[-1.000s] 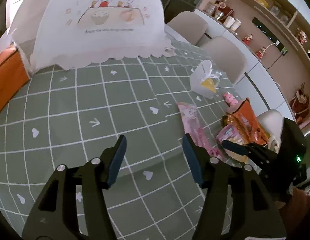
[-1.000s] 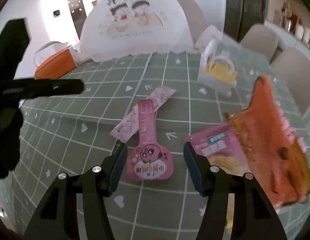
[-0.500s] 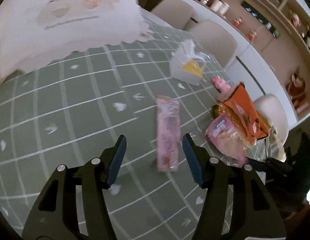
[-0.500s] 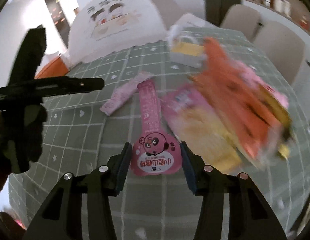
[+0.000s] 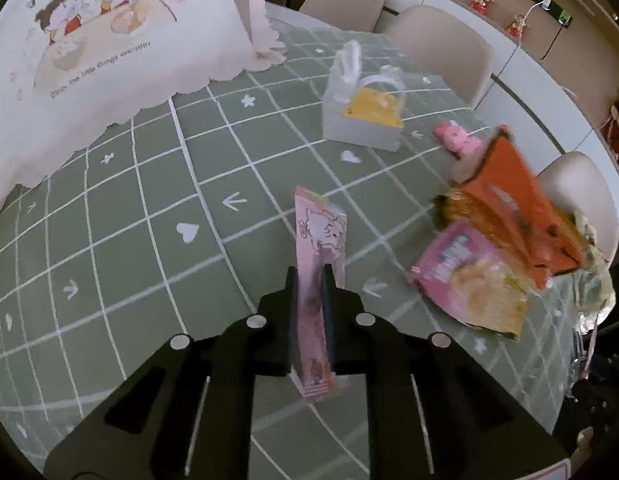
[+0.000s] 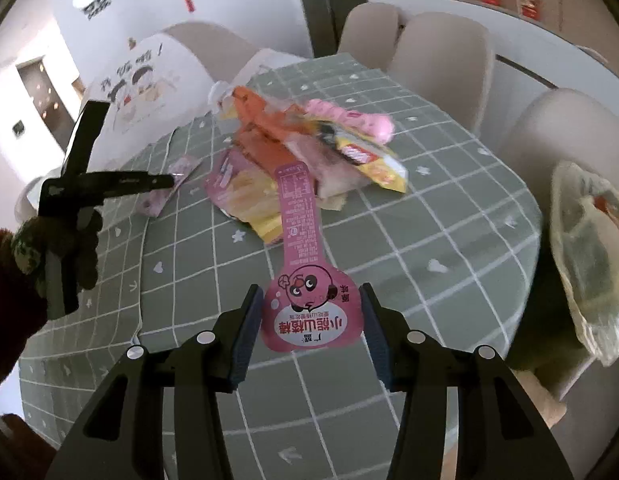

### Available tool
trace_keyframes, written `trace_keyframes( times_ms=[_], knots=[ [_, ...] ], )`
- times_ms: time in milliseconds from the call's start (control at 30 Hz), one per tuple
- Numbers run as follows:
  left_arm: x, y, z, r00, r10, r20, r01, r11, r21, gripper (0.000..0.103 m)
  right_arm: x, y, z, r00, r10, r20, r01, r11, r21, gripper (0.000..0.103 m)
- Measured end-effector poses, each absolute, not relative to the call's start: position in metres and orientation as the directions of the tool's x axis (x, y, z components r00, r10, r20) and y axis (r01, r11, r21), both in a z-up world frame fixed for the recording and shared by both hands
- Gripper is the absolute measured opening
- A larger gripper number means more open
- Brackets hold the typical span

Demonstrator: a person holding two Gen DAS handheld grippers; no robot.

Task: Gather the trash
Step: 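Grasp the pink strip wrapper with the left gripper while the right grasps the pink lollipop card, then carry the pink wrapper and lollipop card over the bin and release both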

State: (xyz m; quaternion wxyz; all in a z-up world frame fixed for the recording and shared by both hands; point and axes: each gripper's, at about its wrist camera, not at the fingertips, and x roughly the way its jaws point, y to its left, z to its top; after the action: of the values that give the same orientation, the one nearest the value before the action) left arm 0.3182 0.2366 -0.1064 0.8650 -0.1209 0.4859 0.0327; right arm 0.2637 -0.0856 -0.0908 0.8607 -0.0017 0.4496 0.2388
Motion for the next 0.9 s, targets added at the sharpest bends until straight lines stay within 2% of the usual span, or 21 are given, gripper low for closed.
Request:
trace_keyframes(
  times_ms=[167, 500, 633, 900],
  knots=[
    [0.286, 0.208, -0.067, 0.584, -0.057, -0.81, -0.164, 0.969, -0.187, 0.009, 0.256, -0.106, -0.078, 0.518, 0.434, -0.737, -0.41, 0.882, 0.232, 0.046],
    [0.259, 0.108, 0.025, 0.734, -0.027, -0.678, -0.141, 0.971, -0.192, 0.009, 0.272, -0.171, -0.018, 0.615, 0.468, -0.635, -0.499, 0.854, 0.146, 0.046],
    [0.264, 0.06, 0.047, 0.765, -0.05, -0.642, -0.109, 0.972, -0.207, 0.009, 0.282, -0.203, 0.003, 0.645, 0.459, -0.611, -0.505, 0.856, 0.11, 0.046],
    [0.274, -0.026, 0.076, 0.798, -0.158, -0.582, 0.073, 0.983, -0.167, 0.009, 0.286, -0.262, 0.032, 0.734, 0.381, -0.562, -0.429, 0.902, 0.051, 0.046]
  ],
)
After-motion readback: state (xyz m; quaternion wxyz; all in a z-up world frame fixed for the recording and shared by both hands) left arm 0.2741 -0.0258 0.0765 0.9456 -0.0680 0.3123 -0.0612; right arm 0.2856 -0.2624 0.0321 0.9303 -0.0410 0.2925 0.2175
